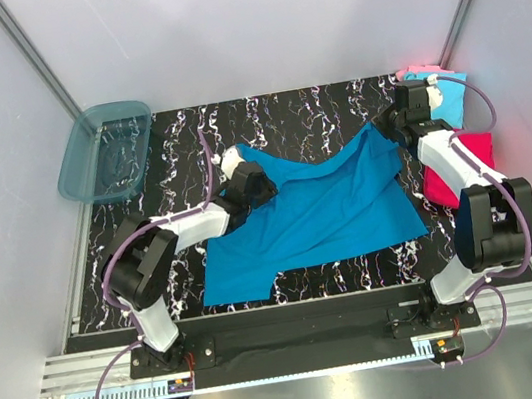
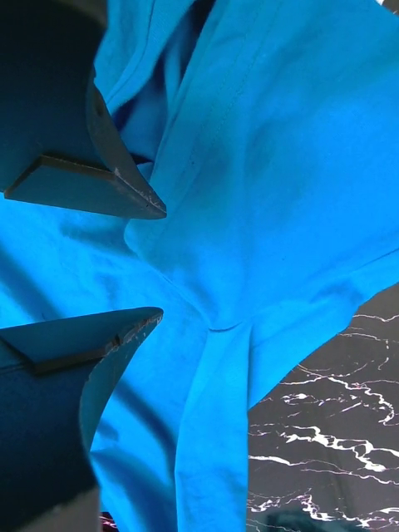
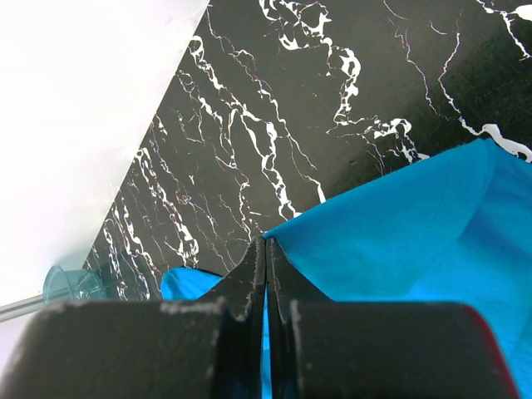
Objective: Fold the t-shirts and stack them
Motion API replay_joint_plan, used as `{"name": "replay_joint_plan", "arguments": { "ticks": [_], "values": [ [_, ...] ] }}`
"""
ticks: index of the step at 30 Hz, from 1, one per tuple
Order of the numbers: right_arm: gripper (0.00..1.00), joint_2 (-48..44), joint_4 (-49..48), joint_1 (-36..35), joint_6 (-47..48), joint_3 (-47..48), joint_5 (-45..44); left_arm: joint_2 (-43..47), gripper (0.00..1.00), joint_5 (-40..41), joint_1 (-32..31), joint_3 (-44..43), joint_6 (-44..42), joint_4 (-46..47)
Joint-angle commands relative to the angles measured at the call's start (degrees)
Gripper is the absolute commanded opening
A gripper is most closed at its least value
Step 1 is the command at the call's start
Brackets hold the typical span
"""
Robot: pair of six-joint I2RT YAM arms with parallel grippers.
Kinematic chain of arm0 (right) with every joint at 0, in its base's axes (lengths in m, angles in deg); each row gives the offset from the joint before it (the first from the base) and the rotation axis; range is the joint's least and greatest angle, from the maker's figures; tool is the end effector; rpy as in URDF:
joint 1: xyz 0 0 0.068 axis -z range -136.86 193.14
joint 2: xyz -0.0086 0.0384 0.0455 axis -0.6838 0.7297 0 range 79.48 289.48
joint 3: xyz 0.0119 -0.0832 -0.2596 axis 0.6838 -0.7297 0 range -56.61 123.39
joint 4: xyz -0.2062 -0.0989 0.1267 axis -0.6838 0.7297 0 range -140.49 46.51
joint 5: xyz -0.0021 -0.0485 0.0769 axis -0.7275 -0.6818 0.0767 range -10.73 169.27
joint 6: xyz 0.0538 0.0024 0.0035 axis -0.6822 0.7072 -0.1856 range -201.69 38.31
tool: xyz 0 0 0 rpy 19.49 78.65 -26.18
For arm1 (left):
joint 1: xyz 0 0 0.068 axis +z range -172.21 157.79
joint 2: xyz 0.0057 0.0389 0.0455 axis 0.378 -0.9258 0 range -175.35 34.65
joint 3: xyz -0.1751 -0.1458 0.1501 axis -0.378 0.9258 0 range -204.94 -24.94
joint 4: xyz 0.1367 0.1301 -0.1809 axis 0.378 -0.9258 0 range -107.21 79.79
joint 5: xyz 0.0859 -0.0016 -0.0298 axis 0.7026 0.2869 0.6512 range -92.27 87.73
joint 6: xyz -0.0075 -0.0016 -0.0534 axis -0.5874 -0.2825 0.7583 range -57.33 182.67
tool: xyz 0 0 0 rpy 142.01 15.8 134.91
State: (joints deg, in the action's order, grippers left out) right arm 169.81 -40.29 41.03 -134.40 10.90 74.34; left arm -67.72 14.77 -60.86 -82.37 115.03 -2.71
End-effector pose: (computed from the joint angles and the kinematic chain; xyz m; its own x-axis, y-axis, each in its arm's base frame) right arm 0.3623 0.0102 0.2781 -0.3018 0.7821 -0.5453 0.4546 0.6208 0.6388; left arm 0.3017 -0.2281 0.1751 -0.6189 -0.4745 -0.6259 -0.1222 0.8454 -0.5200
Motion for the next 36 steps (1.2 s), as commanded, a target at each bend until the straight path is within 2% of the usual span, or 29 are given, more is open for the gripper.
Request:
{"name": "replay_joint_plan", "arguments": {
  "ticks": [1,7,12,19,30,36],
  "values": [
    [0.00,-1.03,-2.64,0.00,0.24,0.26,0.36,-0.38,0.51,-1.39,0.42,-1.63,0.72,3.04],
    [0.00,-0.85,-3.08,-0.09,-0.29,-0.18,0.62,1.38,0.49,-1.84,0.42,1.26,3.79,1.55],
    [0.00,-0.59,-3.43,-0.09,-0.99,-0.71,1.32,2.09,0.52,-0.16,0.33,3.55,7.93,-0.03],
    [0.00,-1.11,-3.60,-0.09,-1.08,-1.32,0.89,0.94,0.51,4.05,-0.98,5.93,17.59,1.72],
    [0.00,-1.20,-3.96,-0.09,-0.73,-1.59,0.71,-3.63,0.49,4.23,-1.16,-2.15,14.88,0.32],
    [0.00,-1.11,-4.31,0.09,-0.90,-1.85,0.80,-4.68,0.47,3.79,-0.28,-1.81,14.09,1.45]
  ]
}}
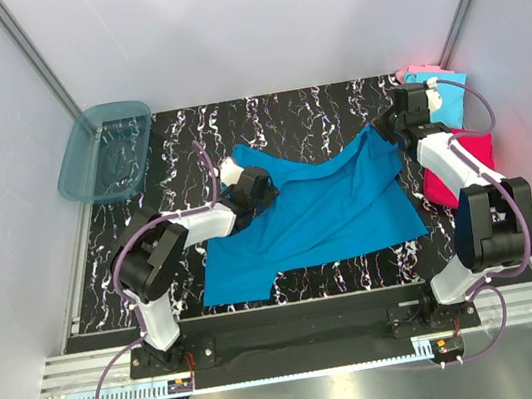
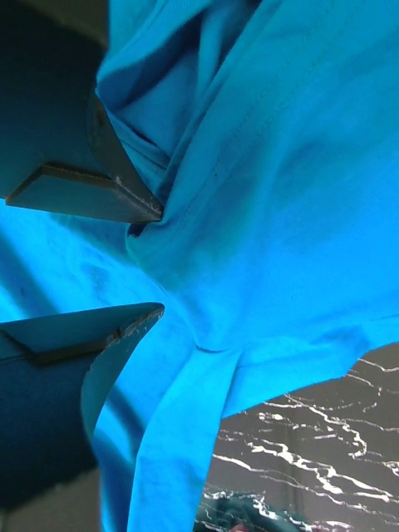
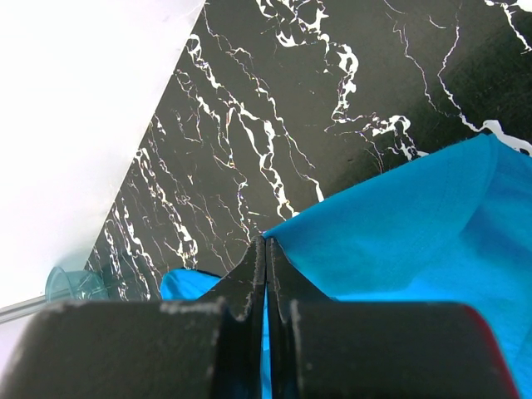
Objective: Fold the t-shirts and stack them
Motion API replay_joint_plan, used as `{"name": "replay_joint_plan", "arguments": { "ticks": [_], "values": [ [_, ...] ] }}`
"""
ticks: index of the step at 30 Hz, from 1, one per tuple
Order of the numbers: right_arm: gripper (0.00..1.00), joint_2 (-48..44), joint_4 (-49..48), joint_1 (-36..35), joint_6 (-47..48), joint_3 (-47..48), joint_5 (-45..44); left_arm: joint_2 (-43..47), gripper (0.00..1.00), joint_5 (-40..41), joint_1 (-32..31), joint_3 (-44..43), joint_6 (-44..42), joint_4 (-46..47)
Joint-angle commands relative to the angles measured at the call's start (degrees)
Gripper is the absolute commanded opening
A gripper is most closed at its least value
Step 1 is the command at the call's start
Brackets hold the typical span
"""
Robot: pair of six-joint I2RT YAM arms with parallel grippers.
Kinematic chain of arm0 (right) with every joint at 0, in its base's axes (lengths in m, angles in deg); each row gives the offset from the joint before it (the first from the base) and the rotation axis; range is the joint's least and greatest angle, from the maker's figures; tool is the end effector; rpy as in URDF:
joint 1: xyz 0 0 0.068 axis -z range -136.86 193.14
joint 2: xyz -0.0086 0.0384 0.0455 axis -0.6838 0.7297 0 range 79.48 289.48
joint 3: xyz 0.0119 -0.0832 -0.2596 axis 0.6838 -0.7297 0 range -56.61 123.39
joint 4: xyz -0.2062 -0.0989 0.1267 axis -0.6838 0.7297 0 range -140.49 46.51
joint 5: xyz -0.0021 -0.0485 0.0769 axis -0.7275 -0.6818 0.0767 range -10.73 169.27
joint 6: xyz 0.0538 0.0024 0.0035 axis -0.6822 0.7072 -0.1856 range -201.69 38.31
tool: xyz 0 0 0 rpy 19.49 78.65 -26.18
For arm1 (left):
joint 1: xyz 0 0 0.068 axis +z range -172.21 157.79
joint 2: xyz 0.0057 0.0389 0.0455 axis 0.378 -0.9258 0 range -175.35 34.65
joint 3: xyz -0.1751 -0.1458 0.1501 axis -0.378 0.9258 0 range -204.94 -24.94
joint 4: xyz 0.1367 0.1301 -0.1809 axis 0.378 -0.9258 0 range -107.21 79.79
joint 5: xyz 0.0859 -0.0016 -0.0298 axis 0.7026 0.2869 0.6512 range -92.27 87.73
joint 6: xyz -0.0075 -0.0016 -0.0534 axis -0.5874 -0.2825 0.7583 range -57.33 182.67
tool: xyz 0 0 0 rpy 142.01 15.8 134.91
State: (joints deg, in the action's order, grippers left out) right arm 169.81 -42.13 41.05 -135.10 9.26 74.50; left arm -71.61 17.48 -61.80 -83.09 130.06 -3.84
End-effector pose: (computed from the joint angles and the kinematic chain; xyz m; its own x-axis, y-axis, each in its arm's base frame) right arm 0.3613 0.0101 0.2713 -0.2960 0.7899 -0.5371 0.4548 0.6110 0.6480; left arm 0.3022 -0.2345 0.1531 -0.5716 -0.6548 -0.4945 -0.3177 0.7322 -0.6024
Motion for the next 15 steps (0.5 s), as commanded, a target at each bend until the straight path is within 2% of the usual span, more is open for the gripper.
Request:
{"name": "replay_joint_plan", "arguments": {
  "ticks": [1,3,4,6,11,15],
  "values": [
    [0.00,-1.11,-2.47,0.07,-0.29,-0.30,0.64,-0.88,0.45,1.08,0.66,-0.65,-0.95,2.94],
    [0.00,-1.29,-2.65,0.07,-0.38,-0.47,0.73,-1.23,0.38,1.00,1.10,0.14,-0.95,4.00],
    [0.00,-1.29,-2.65,0.15,-0.38,-0.48,0.73,-1.32,0.23,0.65,1.18,0.32,-1.12,4.35],
    [0.00,-1.47,-2.74,0.15,-0.47,-0.74,0.64,-1.84,0.01,0.21,1.80,0.41,-1.39,4.88],
    [0.00,-2.52,-3.09,0.24,-0.21,-1.09,0.21,1.13,0.00,-0.24,3.29,0.49,-4.37,4.62],
    [0.00,-6.11,-5.02,0.15,-0.12,-3.10,0.99,10.95,0.00,1.69,4.26,0.67,-8.41,0.41]
  ]
}}
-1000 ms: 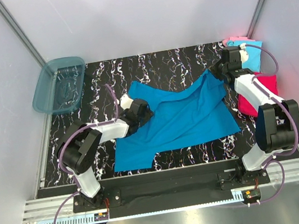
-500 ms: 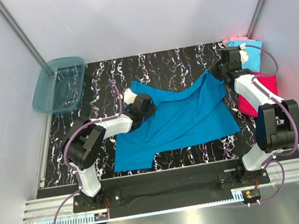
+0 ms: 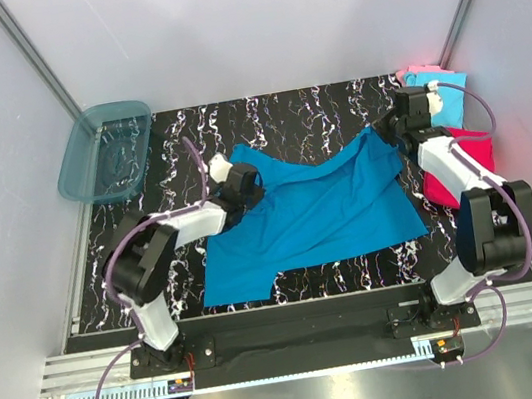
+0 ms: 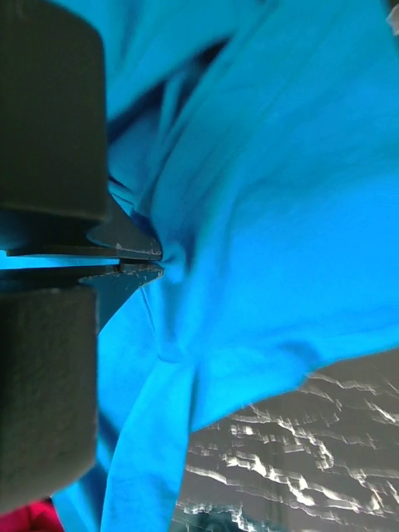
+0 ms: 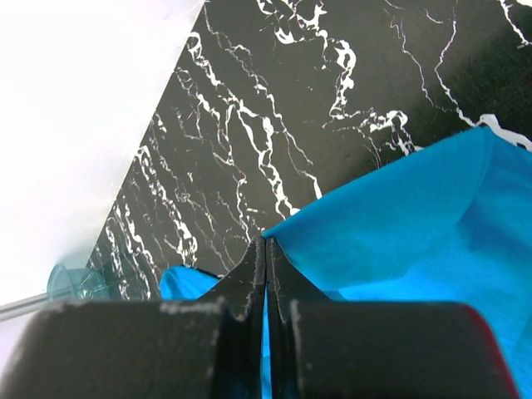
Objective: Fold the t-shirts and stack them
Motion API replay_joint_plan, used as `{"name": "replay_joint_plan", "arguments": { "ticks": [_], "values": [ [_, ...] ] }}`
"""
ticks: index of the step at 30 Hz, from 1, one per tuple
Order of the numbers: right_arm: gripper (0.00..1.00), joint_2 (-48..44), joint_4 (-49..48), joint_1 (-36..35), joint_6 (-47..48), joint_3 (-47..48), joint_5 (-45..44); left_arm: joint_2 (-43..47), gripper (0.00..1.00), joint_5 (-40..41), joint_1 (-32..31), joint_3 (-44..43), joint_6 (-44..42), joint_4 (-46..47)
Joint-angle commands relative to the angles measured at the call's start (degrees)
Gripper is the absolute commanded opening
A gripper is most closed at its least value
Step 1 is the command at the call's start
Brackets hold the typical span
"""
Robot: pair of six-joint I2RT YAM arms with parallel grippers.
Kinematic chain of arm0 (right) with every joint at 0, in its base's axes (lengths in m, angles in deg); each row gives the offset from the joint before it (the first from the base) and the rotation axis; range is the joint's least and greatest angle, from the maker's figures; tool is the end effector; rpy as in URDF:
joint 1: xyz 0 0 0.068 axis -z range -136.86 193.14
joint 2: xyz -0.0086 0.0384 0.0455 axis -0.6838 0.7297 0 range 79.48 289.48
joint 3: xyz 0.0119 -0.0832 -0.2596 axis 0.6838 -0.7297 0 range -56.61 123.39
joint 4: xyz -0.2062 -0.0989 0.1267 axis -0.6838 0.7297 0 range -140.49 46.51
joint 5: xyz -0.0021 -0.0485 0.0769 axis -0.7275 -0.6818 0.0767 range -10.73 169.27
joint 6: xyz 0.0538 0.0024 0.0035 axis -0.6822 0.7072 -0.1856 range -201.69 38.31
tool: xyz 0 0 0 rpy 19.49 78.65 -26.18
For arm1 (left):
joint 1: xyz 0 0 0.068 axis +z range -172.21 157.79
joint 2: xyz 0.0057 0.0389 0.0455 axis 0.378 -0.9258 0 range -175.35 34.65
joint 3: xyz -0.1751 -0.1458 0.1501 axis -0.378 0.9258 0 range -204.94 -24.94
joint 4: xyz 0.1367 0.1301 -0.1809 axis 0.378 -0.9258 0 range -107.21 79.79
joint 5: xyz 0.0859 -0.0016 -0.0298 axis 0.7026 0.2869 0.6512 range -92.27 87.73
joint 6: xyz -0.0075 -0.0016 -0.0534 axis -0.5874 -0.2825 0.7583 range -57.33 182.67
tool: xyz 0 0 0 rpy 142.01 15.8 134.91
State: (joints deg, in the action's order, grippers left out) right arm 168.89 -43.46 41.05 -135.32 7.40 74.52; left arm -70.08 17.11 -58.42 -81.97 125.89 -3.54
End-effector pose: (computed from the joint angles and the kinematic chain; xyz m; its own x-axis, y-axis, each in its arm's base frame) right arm 0.3566 0.0100 0.2679 -0.2908 0.7924 -0.5363 0.4513 0.6078 0.6534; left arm 0.3115 -0.2136 0.1574 -0.5559 -0.6368 -0.5343 -0.3127 0.7557 -0.5754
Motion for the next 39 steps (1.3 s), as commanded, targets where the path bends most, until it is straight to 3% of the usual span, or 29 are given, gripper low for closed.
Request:
{"name": "replay_joint_plan", "arguments": {
  "ticks": [1,11,24,35,39],
  "values": [
    [0.00,-6.16,-4.30,0.24,0.01,-1.78,1.24,11.28,0.00,3.20,0.87,-0.62,-6.16,-1.13],
    [0.00,-19.43,-2.55,0.07,0.10,-5.12,3.17,31.06,0.00,4.70,0.87,-5.81,-15.49,-14.84],
    [0.00,-37.53,5.01,-0.46,1.86,-7.50,7.74,53.12,0.00,7.00,0.61,-2.11,-19.27,-25.30],
    [0.00,-50.64,8.96,-0.99,3.79,-1.71,10.99,60.51,0.00,0.06,-3.69,-20.12,-35.35,-34.01],
    [0.00,-55.03,13.97,-1.25,6.86,1.81,11.70,60.61,0.00,-7.05,-3.87,-25.40,-42.11,-36.29]
  ]
}}
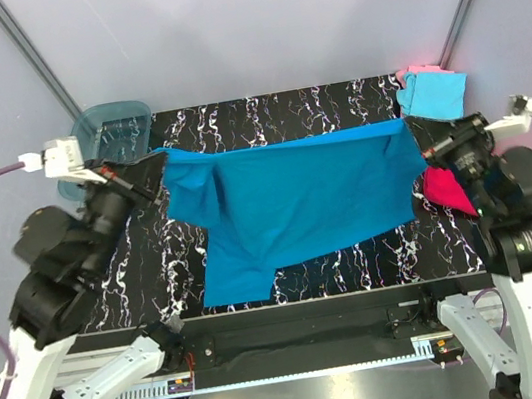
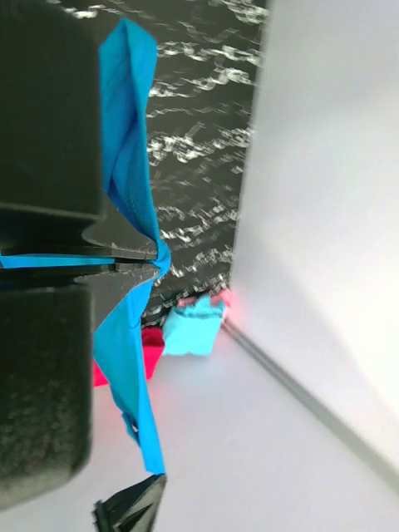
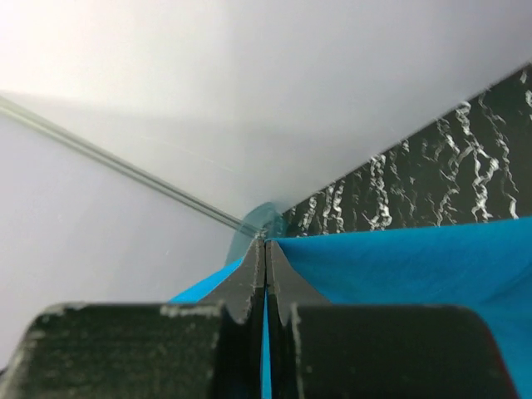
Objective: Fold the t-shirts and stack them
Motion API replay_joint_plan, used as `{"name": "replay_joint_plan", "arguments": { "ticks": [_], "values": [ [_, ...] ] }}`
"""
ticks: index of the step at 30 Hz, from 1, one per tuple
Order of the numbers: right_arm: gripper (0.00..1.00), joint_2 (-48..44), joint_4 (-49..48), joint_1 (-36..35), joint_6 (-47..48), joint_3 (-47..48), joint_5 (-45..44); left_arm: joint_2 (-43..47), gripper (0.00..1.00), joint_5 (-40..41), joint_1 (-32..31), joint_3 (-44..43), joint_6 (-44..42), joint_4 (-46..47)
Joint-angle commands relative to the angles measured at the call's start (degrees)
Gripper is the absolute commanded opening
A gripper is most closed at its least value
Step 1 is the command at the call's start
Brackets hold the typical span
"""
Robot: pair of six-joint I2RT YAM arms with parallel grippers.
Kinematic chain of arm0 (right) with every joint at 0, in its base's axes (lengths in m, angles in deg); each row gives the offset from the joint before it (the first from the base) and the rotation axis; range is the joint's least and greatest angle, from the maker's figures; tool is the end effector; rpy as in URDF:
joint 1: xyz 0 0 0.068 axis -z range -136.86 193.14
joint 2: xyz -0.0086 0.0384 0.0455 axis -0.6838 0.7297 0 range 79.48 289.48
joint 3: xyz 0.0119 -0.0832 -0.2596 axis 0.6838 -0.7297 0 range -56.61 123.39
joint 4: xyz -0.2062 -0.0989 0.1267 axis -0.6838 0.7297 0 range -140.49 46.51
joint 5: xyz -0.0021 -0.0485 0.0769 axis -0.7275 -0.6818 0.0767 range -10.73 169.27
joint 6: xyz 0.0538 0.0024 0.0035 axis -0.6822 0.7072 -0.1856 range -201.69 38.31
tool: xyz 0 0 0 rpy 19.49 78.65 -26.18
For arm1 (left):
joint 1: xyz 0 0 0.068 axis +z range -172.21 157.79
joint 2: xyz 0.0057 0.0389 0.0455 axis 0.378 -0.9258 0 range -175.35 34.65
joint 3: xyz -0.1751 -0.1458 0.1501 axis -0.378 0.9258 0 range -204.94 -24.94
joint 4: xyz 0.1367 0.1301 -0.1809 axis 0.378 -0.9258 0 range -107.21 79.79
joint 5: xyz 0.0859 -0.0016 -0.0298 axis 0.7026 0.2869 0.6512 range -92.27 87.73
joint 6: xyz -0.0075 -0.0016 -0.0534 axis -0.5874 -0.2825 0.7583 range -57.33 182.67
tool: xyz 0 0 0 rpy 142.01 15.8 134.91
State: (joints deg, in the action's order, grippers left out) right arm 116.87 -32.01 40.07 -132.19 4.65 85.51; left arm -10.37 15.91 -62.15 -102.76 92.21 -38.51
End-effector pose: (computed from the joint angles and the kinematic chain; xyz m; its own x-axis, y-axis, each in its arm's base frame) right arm 0.1186 0.0102 0.4381 -0.0648 0.7647 -0.6411 -0.1751 0.6238 0.7617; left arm 0.0947 -0.0650 0.4918 -0.1308 -0.5015 -0.8552 0.3529 0.7826 -0.5128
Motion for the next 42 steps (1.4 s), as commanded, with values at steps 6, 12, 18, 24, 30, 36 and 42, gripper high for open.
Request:
{"name": "replay_joint_plan", "arguments": {
  "ticks": [6,12,18,24,30,36,42],
  "values": [
    [0.00,-2.23,6.74,-0.27,6.46,17.56,2.19,0.45,0.00,-16.92,-0.13,-10.85,-15.11,-2.38],
    [0.00,-4.33,11.66,-1.41,6.73,24.79,3.16,5.19,0.00,-25.71,-0.13,-13.59,-15.92,-3.61],
    [0.00,-6.27,14.57,-2.20,6.38,26.46,3.52,12.05,0.00,-26.27,0.04,-8.84,-12.05,-4.58],
    [0.00,-5.74,10.36,-2.29,4.71,15.24,3.95,10.91,0.00,-23.55,0.04,-3.49,-10.91,-4.58],
    [0.00,-7.41,3.85,-2.29,-2.14,-13.06,11.95,10.30,0.00,-19.06,0.04,3.55,-10.29,-2.73],
    [0.00,-7.07,2.44,-2.38,1.02,-22.93,11.25,7.84,0.00,-16.86,-0.05,4.26,-9.59,-0.89],
    [0.00,-3.47,-1.34,-2.82,1.98,-22.85,10.37,-7.69,0.00,-24.29,-0.05,-8.97,-7.57,2.45]
  ]
}}
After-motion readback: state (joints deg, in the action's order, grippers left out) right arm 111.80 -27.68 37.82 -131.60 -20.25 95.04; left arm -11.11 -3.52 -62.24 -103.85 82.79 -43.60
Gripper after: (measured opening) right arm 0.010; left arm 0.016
